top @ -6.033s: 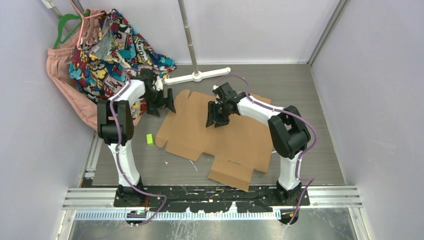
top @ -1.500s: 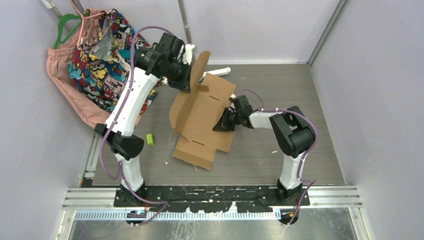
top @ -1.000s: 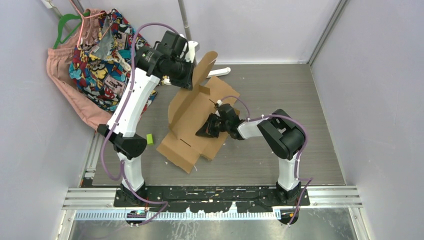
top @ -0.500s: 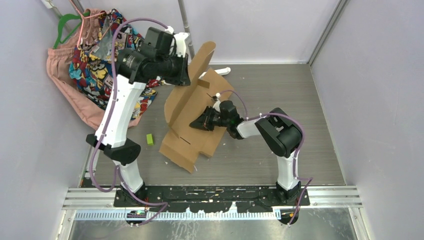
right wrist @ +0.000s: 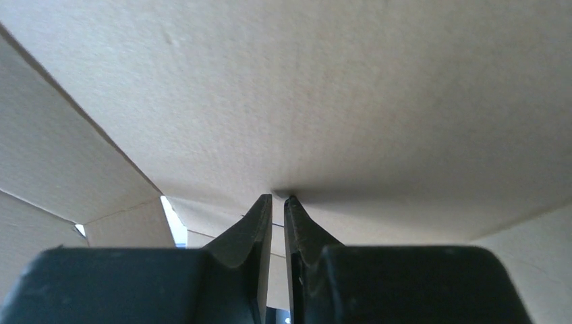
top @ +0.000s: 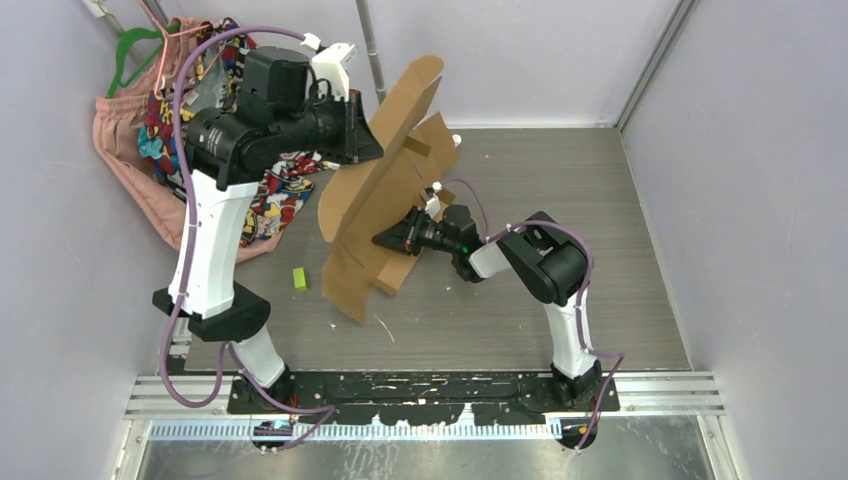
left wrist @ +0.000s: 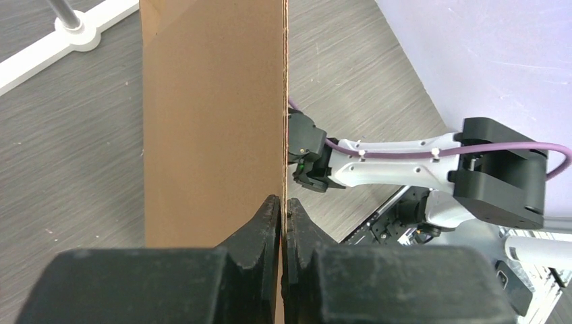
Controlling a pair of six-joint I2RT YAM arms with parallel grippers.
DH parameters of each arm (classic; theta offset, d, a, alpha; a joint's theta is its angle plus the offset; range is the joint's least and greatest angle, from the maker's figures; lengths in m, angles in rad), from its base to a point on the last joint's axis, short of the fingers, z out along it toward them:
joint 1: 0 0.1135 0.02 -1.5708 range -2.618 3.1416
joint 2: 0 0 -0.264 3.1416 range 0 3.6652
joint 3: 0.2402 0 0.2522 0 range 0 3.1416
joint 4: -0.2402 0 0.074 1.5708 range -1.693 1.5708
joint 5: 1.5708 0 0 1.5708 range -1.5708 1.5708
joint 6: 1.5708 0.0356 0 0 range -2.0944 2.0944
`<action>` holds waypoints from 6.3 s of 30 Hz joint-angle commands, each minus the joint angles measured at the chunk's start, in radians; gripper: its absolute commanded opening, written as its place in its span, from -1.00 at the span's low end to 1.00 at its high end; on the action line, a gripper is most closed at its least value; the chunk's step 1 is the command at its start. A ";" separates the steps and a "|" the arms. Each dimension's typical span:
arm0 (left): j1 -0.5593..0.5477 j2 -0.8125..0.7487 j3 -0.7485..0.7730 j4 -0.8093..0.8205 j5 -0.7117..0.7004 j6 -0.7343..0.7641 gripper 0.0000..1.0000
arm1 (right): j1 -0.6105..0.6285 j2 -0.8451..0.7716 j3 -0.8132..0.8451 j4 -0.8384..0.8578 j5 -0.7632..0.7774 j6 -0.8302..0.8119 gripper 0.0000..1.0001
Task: Fold the paper box
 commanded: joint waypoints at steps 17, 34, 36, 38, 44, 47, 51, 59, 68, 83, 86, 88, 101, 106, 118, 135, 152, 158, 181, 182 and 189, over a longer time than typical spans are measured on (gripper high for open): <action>-0.104 0.062 -0.027 0.146 0.097 -0.049 -0.87 | -0.010 0.213 -0.028 0.340 0.027 0.141 -0.62; -0.217 0.205 0.017 0.130 -0.019 0.005 -0.89 | -0.048 0.269 0.166 0.101 0.063 0.090 -0.65; -0.211 0.210 0.014 0.127 -0.025 0.012 -0.88 | -0.051 0.290 0.225 0.073 0.060 0.093 -0.65; -0.206 0.218 0.005 0.119 -0.027 0.020 -0.89 | -0.053 0.295 0.257 0.051 0.055 0.092 -0.65; -0.211 0.180 -0.130 0.165 -0.019 0.019 -0.91 | -0.058 0.241 0.130 0.093 0.048 0.060 -0.65; -0.232 0.158 -0.192 0.184 -0.039 0.017 -0.91 | -0.066 0.210 0.038 0.134 0.038 0.046 -0.64; -0.268 0.169 -0.211 0.191 -0.049 0.016 -0.92 | -0.082 0.191 -0.054 0.193 0.024 0.041 -0.64; -0.333 0.206 -0.145 0.175 -0.063 -0.002 -0.92 | -0.105 0.212 -0.086 0.233 0.031 0.056 -0.64; -0.375 0.221 -0.139 0.165 -0.091 -0.005 -0.92 | -0.196 0.119 -0.243 0.296 0.031 0.048 -0.62; -0.420 0.224 -0.139 0.171 -0.117 0.007 -0.92 | -0.227 0.185 -0.136 0.198 0.081 0.048 -0.71; -0.417 0.225 -0.141 0.163 -0.150 0.032 -0.93 | -0.197 0.189 -0.039 0.110 0.125 0.021 -0.71; -0.410 0.224 -0.147 0.163 -0.158 0.039 -0.94 | -0.180 0.199 0.029 0.063 0.143 0.018 -0.71; -0.327 0.111 -0.347 0.265 -0.118 0.030 -0.96 | -0.177 0.121 -0.021 0.011 0.121 -0.022 -0.72; -0.284 0.039 -0.474 0.339 -0.091 0.011 -0.96 | -0.212 0.053 -0.125 -0.010 0.079 -0.070 -0.69; -0.291 0.035 -0.480 0.343 -0.063 -0.003 -0.96 | -0.306 -0.049 -0.203 -0.048 0.054 -0.127 -0.65; -0.317 0.016 -0.510 0.350 -0.026 -0.024 -0.96 | -0.630 0.015 0.068 -0.005 -0.021 0.064 -0.23; -0.322 -0.036 -0.598 0.392 0.031 -0.039 -0.96 | -0.621 0.267 0.530 -0.251 -0.026 0.046 -0.28; -0.322 -0.041 -0.612 0.402 0.042 -0.042 -0.96 | -0.588 0.283 0.591 -0.323 -0.047 0.006 -0.28; -0.322 -0.062 -0.659 0.452 0.047 -0.067 -0.96 | -0.541 0.158 0.306 -0.138 -0.098 0.008 -0.31; -0.323 -0.060 -0.658 0.452 0.048 -0.067 -0.96 | -0.541 0.153 0.300 -0.134 -0.098 0.008 -0.31; -0.324 -0.047 -0.659 0.454 0.054 -0.067 -0.96 | -0.539 0.151 0.304 -0.110 -0.124 0.009 -0.31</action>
